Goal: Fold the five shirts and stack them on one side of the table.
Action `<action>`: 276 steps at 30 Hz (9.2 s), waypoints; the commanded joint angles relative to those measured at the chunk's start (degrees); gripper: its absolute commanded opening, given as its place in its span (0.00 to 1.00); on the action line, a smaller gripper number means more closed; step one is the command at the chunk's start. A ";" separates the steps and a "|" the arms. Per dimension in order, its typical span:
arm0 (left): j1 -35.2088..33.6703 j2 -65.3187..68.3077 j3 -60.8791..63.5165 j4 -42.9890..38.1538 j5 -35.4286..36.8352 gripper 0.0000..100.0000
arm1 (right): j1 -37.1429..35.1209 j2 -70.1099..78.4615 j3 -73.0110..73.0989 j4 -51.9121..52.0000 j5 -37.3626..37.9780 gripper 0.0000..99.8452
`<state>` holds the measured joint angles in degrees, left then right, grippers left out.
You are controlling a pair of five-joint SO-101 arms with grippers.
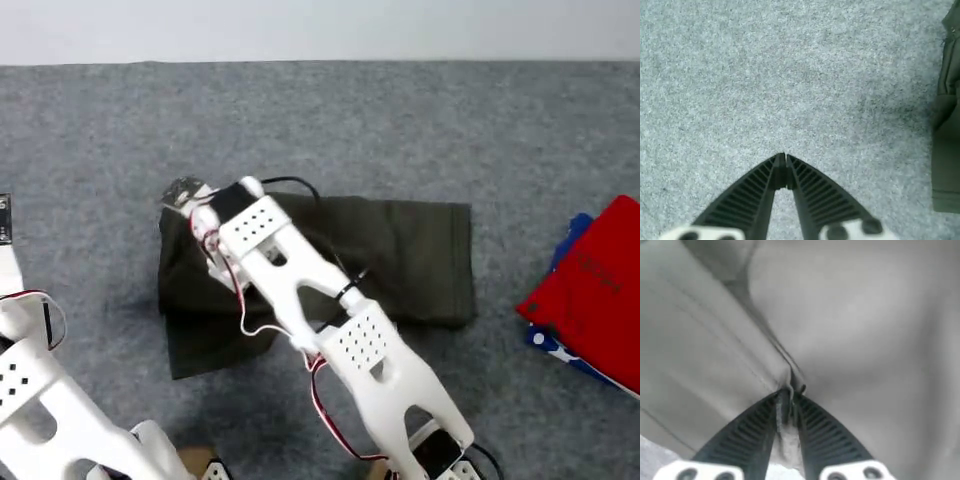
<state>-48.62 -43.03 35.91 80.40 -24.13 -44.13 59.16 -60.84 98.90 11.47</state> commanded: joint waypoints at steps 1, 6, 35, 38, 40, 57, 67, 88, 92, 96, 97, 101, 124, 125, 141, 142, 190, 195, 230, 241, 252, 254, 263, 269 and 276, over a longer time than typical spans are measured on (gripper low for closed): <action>-0.26 -1.58 -0.13 -1.14 -0.53 0.01 | 3.03 -1.10 -5.63 3.47 -0.09 0.01; -0.26 -1.49 -0.13 -1.14 -0.53 0.01 | 7.43 -1.01 -9.67 3.74 0.00 0.01; -0.44 -1.58 -0.13 -0.88 -0.53 0.01 | -1.71 2.42 -15.91 -5.14 0.97 0.05; -0.44 -1.58 -0.04 -0.79 -0.53 0.01 | -1.71 4.44 -15.91 -9.10 3.60 0.05; -0.44 -1.58 -0.04 -0.79 -0.53 0.01 | -1.10 5.76 -15.74 -10.95 4.75 0.05; -0.53 -1.67 -0.13 -0.79 -0.44 0.01 | -0.66 5.32 -28.13 3.12 5.27 0.05; -2.46 -1.49 -0.57 -1.14 -0.44 0.01 | -4.18 -2.42 -18.20 4.35 5.19 0.06; -13.98 -1.14 0.66 -3.60 -5.36 0.02 | -21.05 -16.40 24.53 -0.48 20.13 0.22; -13.98 -1.14 0.48 -3.60 -5.36 0.02 | -20.88 -13.41 24.53 -3.03 24.44 0.22; -13.98 -1.14 0.66 -3.43 -5.36 0.02 | -20.79 -10.24 24.44 -3.56 27.96 0.22; -13.98 -1.14 0.66 -3.34 -5.36 0.02 | -20.79 -9.27 24.44 -4.00 28.57 0.21; -13.98 -1.14 0.66 -3.34 -5.36 0.02 | -20.35 -8.13 22.86 -4.53 29.45 0.11; -13.63 -1.23 0.75 -3.34 -5.36 0.02 | -3.38 -7.96 -2.11 -6.29 26.29 0.01; -13.63 -1.23 0.75 -3.34 -5.36 0.02 | -2.59 -7.87 -2.02 -7.43 26.20 0.01; -13.63 -1.23 0.84 -3.16 -5.36 0.02 | 8.31 -0.22 -2.90 -11.82 15.91 0.17; -13.63 -1.23 0.84 -3.16 -5.36 0.02 | 8.48 -0.22 -4.13 -11.30 15.91 0.17; -13.71 -1.67 0.31 4.31 -5.19 0.02 | 16.92 -32.57 22.07 4.09 7.38 0.01; -13.19 -1.67 -0.31 6.59 -5.19 0.02 | 25.19 -44.70 37.71 3.82 2.02 0.01; -2.11 -1.23 4.88 7.03 -5.10 0.02 | 41.27 -26.68 53.01 -23.60 -14.15 0.23; -2.11 -1.23 4.62 7.03 -5.10 0.02 | 41.27 -26.68 40.97 -12.09 -4.57 0.01; -2.11 -1.58 4.44 7.03 -5.36 0.02 | 29.41 -26.68 21.01 2.51 -0.79 0.01; -2.11 -1.58 4.44 7.03 -5.36 0.02 | 25.63 -26.68 17.85 3.56 -0.97 0.01; -2.11 -1.67 4.53 7.03 -5.19 0.02 | 11.12 -24.13 12.40 -1.10 -0.79 0.01; -2.11 -1.67 4.53 7.03 -5.19 0.02 | 5.93 -19.91 12.40 -10.77 1.67 0.01; -2.29 -1.67 4.88 7.38 -5.10 0.02 | 2.68 -15.78 12.40 -22.64 2.02 0.01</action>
<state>-51.08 -43.56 41.10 87.43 -28.97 -40.18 43.78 -44.84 80.44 12.79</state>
